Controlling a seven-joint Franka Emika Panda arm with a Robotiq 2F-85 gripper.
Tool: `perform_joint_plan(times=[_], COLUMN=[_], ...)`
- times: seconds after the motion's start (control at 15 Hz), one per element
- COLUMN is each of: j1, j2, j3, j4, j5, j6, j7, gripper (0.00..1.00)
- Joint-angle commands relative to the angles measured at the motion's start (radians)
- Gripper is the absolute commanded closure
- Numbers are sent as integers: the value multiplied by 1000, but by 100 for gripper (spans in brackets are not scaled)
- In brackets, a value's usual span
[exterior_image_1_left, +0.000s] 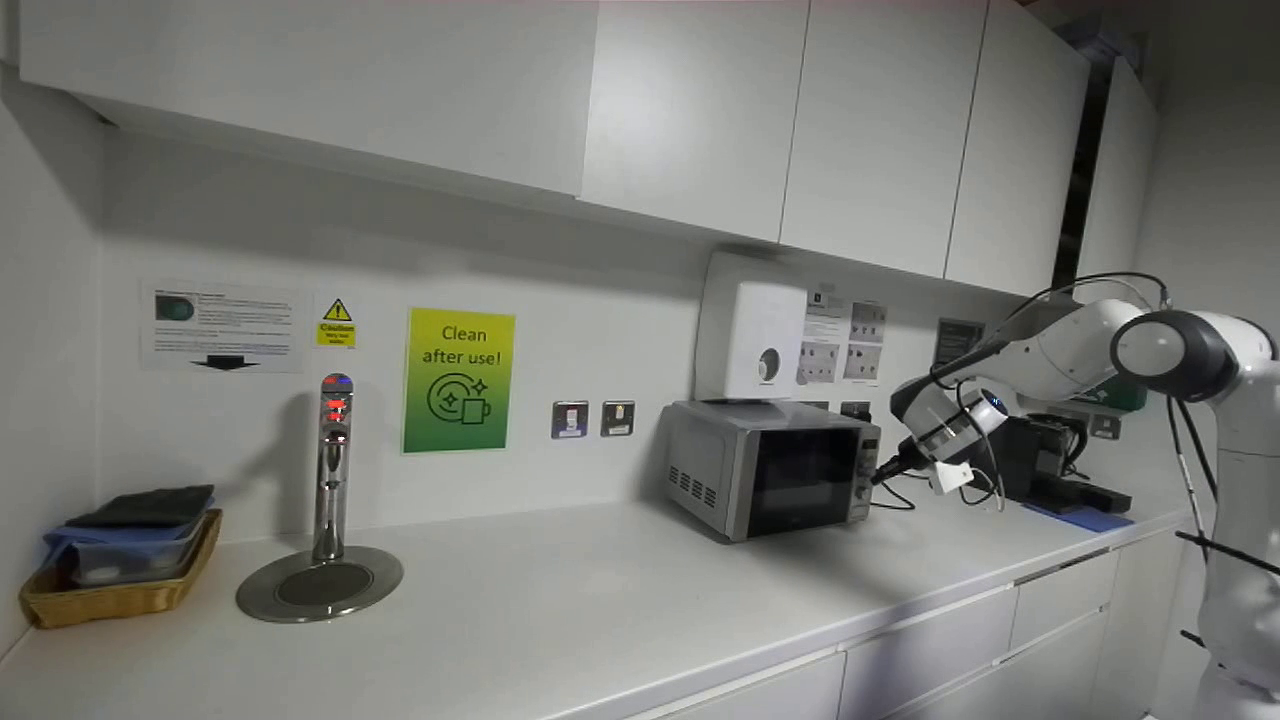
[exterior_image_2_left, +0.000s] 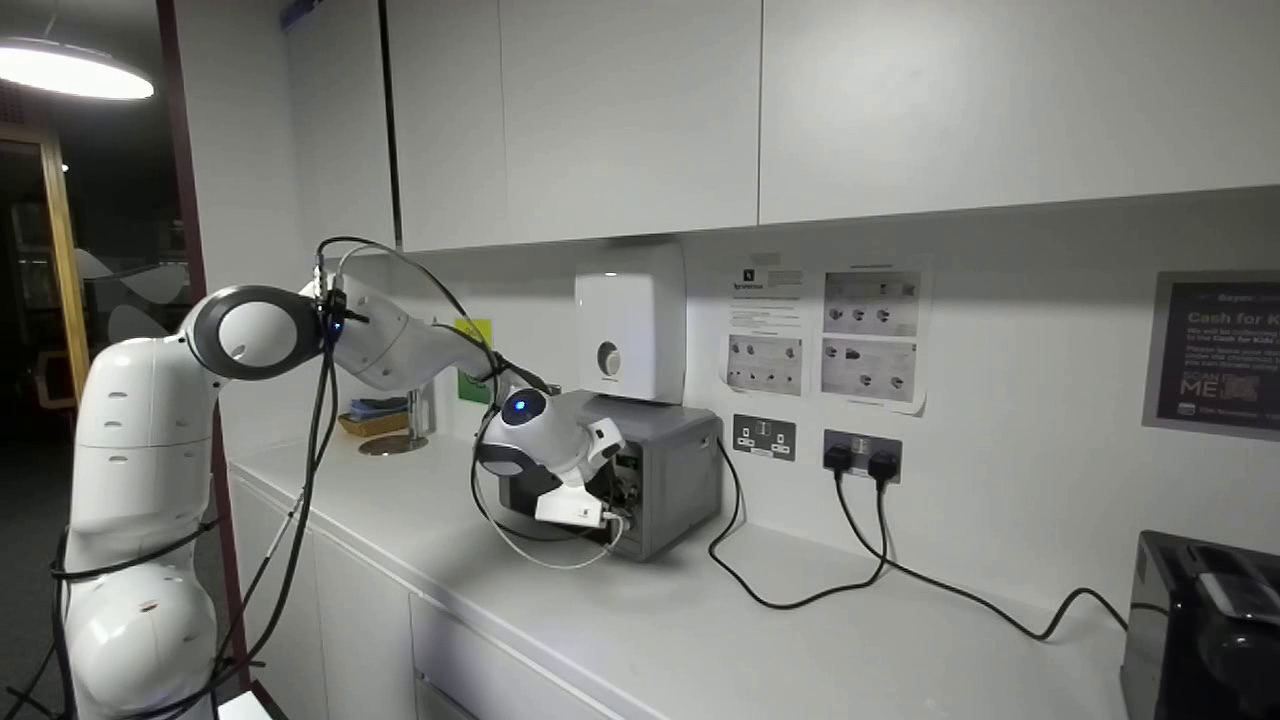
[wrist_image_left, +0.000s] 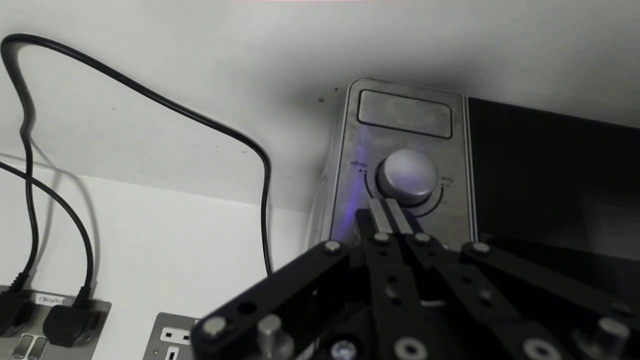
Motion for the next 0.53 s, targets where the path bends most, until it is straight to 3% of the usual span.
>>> perform_joint_plan(times=[0.0,0.47], j1=[-5,5], j2=[-13,8], j3=[11,12], j4=[3,32], j5=[49,64], j6=[14,18], j7=[-41,-15], gripper=[100,100])
